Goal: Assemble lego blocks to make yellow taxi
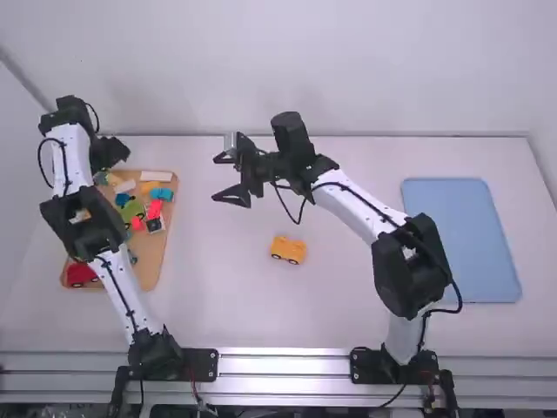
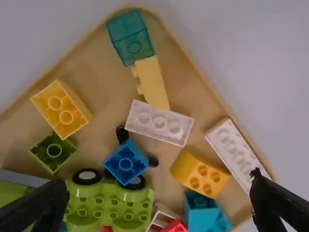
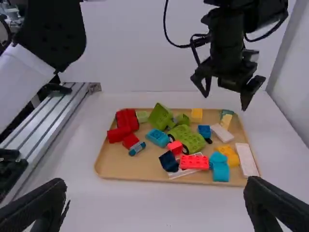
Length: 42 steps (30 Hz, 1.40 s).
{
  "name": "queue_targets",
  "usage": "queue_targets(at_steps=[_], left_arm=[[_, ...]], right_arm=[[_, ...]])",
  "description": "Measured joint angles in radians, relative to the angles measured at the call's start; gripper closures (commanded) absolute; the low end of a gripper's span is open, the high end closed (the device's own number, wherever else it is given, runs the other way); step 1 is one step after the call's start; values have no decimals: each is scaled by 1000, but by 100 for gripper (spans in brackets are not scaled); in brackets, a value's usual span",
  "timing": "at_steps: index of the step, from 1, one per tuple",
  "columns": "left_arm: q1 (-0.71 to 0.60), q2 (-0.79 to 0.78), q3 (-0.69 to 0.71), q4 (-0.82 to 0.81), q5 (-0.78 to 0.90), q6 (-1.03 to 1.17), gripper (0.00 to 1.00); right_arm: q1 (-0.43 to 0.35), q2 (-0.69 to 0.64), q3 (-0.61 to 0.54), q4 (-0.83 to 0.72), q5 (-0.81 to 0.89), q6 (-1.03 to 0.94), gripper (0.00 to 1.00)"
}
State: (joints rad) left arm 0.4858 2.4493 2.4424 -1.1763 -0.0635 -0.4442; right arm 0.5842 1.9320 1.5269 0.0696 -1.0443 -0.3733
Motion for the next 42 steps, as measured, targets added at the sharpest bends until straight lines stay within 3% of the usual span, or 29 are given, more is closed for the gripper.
queue_targets(at_steps=[20,27,35,38,42], left_arm=[[2,1,-163,174,-49,-74,2],[6,0,-238,237,-69,-84,6],[22,0,-288,359,-73,-87,16],[22,1,-319,381,-74,-87,24],[22,0,-344,404,-85,-87,26]], right_arm=[[0,0,0,-6,0,-1,2],[0,0,0,-6,0,-1,2],[0,0,0,-34,-1,-21,2],[0,0,0,-34,0,-20,2],[0,0,0,-34,0,-20,2]])
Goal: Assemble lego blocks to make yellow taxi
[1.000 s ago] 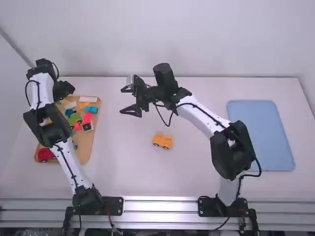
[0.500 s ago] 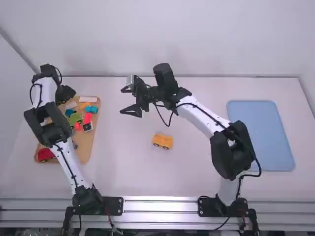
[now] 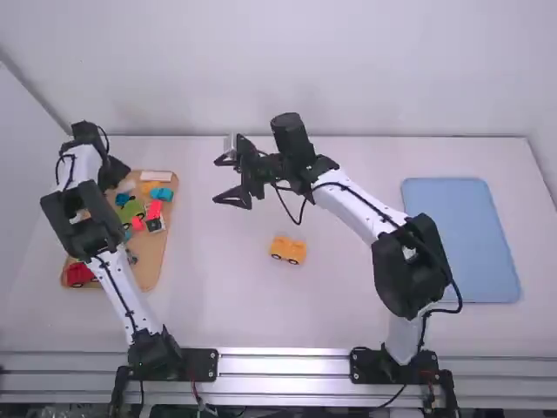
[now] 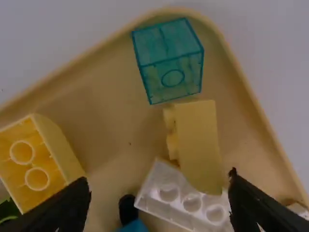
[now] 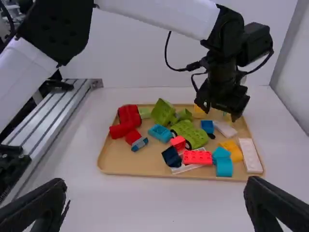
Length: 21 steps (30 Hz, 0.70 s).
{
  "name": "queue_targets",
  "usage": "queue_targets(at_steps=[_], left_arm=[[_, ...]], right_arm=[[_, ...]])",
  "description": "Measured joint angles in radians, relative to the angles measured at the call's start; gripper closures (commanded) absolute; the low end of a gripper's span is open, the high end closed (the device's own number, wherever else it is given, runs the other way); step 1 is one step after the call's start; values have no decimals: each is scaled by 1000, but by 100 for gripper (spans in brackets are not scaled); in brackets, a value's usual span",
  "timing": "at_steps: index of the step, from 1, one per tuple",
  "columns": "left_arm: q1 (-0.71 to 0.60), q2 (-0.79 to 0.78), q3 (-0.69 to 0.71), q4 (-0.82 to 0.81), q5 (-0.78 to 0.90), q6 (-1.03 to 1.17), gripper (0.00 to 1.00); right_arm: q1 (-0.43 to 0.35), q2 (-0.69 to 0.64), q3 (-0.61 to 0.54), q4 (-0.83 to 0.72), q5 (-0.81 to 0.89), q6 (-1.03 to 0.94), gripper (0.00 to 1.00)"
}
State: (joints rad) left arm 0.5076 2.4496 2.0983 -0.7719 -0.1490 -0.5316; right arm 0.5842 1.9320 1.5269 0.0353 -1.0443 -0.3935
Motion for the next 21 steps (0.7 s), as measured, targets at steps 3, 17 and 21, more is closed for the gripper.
queue_targets(at_steps=[3,17,21], left_arm=[[0,0,-11,-1,-10,0,29],[0,0,-11,15,-48,17,42],[0,0,-14,24,-55,34,40]], right_arm=[[0,0,0,0,0,0,2],[0,0,0,0,0,-2,2],[0,0,0,0,0,-2,2]])
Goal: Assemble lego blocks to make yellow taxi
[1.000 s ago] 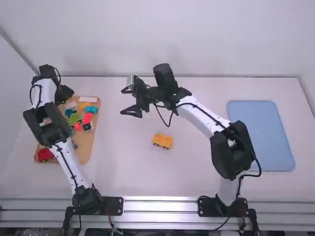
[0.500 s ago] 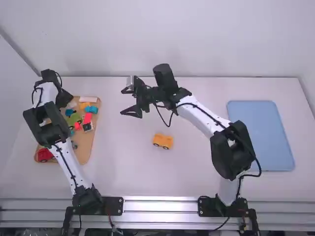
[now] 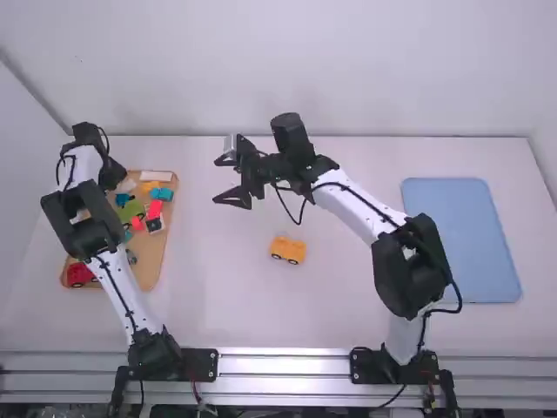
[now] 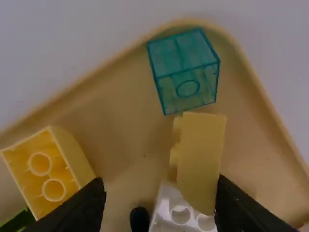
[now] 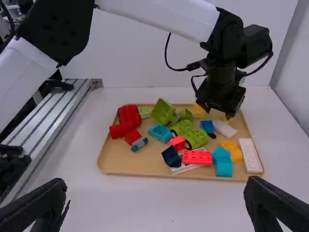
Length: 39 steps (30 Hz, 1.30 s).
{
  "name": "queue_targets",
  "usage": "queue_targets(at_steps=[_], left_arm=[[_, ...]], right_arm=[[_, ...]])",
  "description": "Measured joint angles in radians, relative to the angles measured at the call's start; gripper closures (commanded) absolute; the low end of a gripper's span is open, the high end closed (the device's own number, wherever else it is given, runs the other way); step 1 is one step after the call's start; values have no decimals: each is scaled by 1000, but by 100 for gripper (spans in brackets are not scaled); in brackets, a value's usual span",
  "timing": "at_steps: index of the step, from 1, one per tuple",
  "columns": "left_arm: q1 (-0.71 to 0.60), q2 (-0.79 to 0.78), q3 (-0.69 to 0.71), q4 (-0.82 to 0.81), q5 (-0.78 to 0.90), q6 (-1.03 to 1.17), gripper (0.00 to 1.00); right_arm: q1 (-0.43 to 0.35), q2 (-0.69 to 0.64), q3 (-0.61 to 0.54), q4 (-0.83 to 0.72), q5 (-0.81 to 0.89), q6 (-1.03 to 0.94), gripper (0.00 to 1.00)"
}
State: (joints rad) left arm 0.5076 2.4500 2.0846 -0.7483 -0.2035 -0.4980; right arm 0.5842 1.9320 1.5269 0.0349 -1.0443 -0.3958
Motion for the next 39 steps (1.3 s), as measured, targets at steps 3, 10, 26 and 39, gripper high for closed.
queue_targets(at_steps=[3,10,26,39], left_arm=[[0,0,-29,29,-2,2,36],[0,0,-70,144,70,27,28],[0,0,-97,256,106,55,30],[0,0,-133,291,104,72,67]], right_arm=[[0,0,0,0,0,0,2],[12,0,0,0,4,-12,2],[53,0,0,-16,10,-56,2],[52,0,0,-20,-5,-54,3]])
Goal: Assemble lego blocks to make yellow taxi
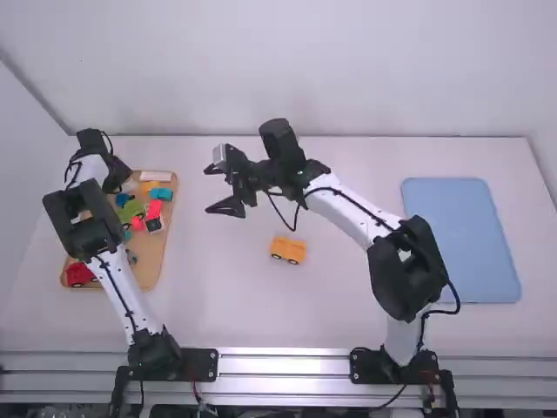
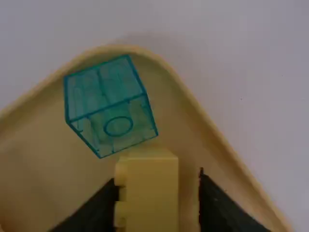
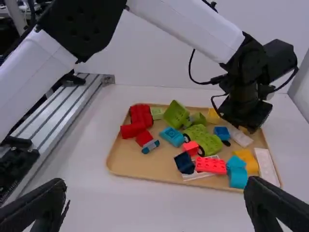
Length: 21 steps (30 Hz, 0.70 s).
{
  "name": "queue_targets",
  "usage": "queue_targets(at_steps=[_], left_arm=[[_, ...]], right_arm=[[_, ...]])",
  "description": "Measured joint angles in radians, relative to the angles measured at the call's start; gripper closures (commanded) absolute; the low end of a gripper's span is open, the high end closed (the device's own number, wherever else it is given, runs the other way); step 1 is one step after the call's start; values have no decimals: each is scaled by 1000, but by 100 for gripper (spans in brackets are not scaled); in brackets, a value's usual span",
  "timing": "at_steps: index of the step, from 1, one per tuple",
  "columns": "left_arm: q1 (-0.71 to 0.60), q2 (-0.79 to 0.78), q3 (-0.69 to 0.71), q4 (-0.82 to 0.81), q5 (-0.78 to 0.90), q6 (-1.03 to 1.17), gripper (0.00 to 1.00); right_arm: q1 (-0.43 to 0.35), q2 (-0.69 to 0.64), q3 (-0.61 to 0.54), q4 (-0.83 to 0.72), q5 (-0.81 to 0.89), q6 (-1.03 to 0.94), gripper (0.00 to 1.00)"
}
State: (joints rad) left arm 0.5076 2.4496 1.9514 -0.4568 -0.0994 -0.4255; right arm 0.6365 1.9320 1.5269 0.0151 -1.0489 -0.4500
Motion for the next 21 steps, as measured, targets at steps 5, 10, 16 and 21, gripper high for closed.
queue_targets(at_steps=[5,10,16,21], left_arm=[[0,0,-2,24,2,0,71],[8,-3,-2,-23,3,5,80],[34,-62,-8,-119,53,53,86],[44,-162,-9,-217,74,69,98]], right_arm=[[0,0,0,-2,-16,2,2],[0,0,0,-20,-19,2,2],[-6,0,0,-25,-19,5,2],[-37,0,0,-25,-22,32,2]])
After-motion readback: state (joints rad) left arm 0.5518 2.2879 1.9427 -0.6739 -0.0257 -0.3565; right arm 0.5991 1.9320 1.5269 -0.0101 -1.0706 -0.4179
